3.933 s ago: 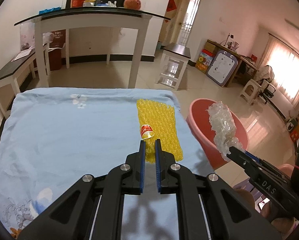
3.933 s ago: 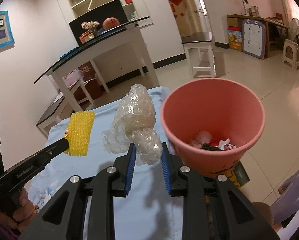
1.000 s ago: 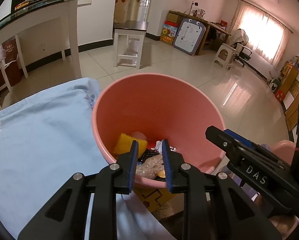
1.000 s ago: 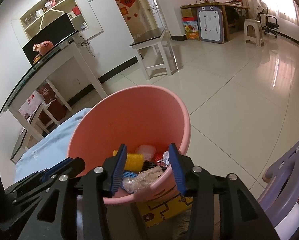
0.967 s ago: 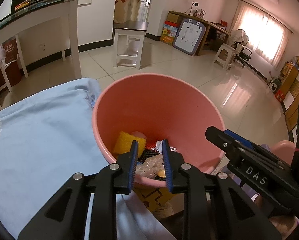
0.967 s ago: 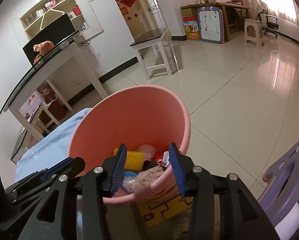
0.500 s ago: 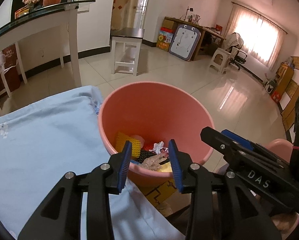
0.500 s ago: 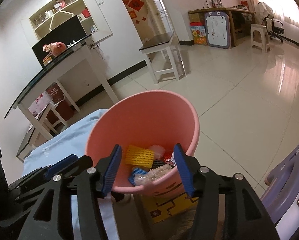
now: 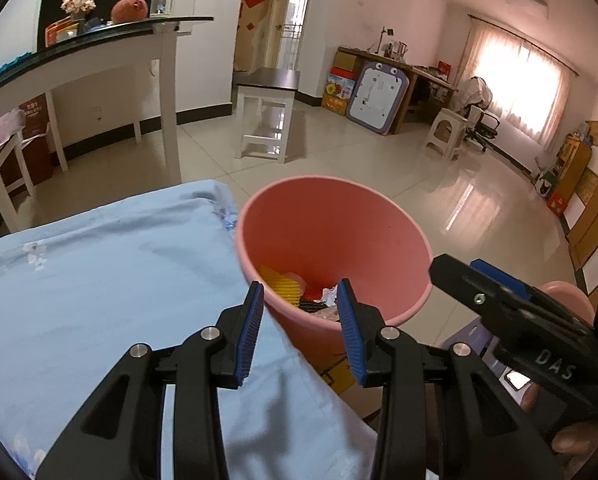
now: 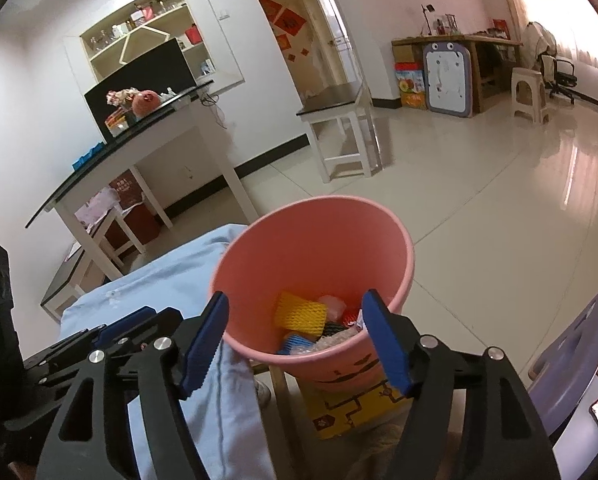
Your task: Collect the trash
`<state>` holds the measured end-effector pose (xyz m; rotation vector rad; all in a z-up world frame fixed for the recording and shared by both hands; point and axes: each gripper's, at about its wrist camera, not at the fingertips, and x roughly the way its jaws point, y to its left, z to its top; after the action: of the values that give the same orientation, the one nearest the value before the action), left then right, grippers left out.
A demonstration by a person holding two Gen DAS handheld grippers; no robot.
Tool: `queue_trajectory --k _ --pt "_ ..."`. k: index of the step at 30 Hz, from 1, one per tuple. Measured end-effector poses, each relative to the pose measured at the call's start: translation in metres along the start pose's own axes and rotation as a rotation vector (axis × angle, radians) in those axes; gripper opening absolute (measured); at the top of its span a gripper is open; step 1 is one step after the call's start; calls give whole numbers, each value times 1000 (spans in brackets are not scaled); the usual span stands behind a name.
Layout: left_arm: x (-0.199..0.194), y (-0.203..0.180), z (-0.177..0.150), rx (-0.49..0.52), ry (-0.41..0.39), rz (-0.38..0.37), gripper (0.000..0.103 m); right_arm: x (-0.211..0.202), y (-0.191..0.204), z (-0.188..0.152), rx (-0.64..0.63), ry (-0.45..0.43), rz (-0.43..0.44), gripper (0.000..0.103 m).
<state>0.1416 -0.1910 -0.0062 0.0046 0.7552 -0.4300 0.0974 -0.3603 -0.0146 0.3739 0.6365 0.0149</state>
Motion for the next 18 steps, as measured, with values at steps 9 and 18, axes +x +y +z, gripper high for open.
queue_trajectory --k 9,18 --pt "-36 22 -4 -23 -75 59 38 -22 33 -5 -71 -39 45 73" --pt "-65 39 -10 -35 -133 94 38 -42 71 -17 -178 -114 43 75"
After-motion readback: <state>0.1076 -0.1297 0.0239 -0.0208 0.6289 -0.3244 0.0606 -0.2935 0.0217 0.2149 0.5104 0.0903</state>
